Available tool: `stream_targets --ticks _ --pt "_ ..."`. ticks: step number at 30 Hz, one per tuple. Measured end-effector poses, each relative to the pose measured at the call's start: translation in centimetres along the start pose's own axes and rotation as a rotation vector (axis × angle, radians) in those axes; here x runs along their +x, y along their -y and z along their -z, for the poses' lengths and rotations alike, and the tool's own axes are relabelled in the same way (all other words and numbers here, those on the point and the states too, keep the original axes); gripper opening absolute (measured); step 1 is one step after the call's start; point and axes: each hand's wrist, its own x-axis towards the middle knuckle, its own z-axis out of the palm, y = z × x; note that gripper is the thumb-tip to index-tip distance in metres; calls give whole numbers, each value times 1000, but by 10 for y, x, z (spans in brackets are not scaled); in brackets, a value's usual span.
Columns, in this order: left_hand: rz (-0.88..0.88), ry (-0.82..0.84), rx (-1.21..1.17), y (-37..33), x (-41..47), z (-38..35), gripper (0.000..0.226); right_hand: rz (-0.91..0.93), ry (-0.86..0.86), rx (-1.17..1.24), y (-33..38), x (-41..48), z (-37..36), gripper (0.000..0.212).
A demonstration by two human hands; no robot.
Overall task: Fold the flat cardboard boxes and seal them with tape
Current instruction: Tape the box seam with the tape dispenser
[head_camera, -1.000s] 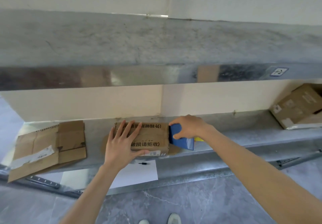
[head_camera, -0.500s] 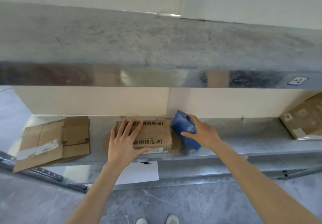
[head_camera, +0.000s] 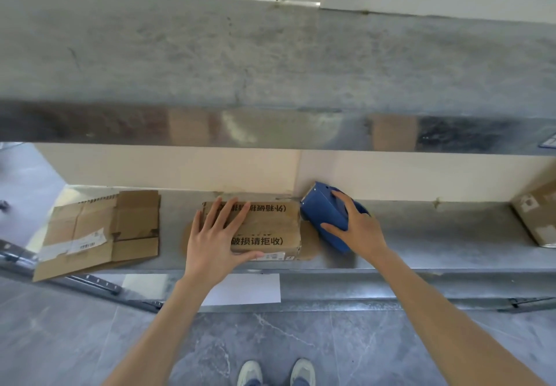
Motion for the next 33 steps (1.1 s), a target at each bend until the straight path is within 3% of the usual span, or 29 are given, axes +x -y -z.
stream_targets --ticks 7,11,16,20,23,28,33 --pt "18 -5 -38 1 -2 5 106 44 -52 104 -1 4 5 53" --pt "37 4 -68 2 -4 7 107 48 -54 -21 5 4 9 56" --pt "59 9 -108 1 -5 9 106 46 -174 -142 19 0 11 54" --pt "65 -24 -141 3 -5 9 107 43 -199 -118 37 -5 12 50" --pt "82 -60 -204 9 -6 9 106 101 -224 49 63 -12 7 44" --pt "75 -74 -210 16 -7 8 107 200 -63 325 122 -16 -19 48" --pt "42 -112 -225 17 -7 3 104 161 66 206 137 -7 -43 55"
